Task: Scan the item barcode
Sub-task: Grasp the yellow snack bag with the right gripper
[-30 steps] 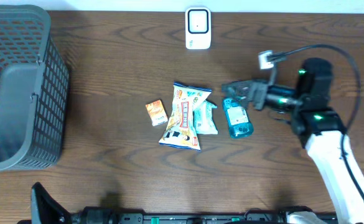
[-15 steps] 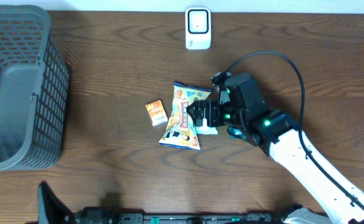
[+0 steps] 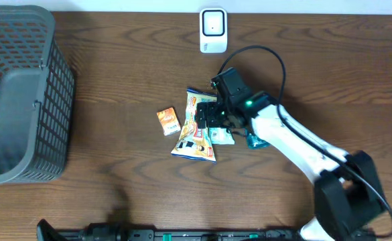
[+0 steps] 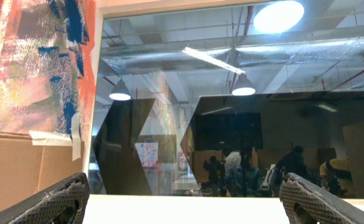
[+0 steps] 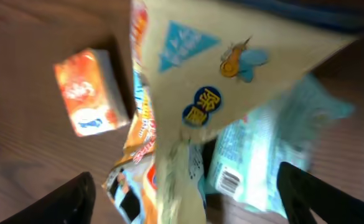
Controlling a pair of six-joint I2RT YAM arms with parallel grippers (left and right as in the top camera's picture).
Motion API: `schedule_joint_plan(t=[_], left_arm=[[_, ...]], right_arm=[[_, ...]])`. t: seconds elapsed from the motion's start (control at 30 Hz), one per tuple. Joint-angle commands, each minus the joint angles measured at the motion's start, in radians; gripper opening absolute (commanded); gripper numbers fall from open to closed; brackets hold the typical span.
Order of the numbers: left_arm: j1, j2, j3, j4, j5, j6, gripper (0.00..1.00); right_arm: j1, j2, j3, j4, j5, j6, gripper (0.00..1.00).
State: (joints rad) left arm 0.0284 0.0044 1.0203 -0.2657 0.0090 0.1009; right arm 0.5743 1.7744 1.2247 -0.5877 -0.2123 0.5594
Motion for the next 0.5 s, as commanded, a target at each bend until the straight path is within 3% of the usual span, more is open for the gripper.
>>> schedule_joint_plan(t=[0.0,0.3,0.33,0.47], left_arm=[[0.004,-0.002,-0.003,-0.008,-0.005,-0.009,0.98],[0.004,-0.002,-0.003,-0.019,-0.005,-0.009,0.98],[0.004,-0.002,-0.003,-0.018,-0.005,-0.009,0.98],[0.004,-0.002,-0.003,-0.018,-0.005,-0.009,0.98]], right_arm=[[0.008,0.034,0.008,0.026,-0.108,0.038,0.85],[0.049,0.066,0.005,0.038,-0.032,0.093,0.81],[0.049,0.080,0.005,0.045,-0.033,0.108,0.75],[0.049,0.142,0.005,0.097,-0.032,0.143,0.33]])
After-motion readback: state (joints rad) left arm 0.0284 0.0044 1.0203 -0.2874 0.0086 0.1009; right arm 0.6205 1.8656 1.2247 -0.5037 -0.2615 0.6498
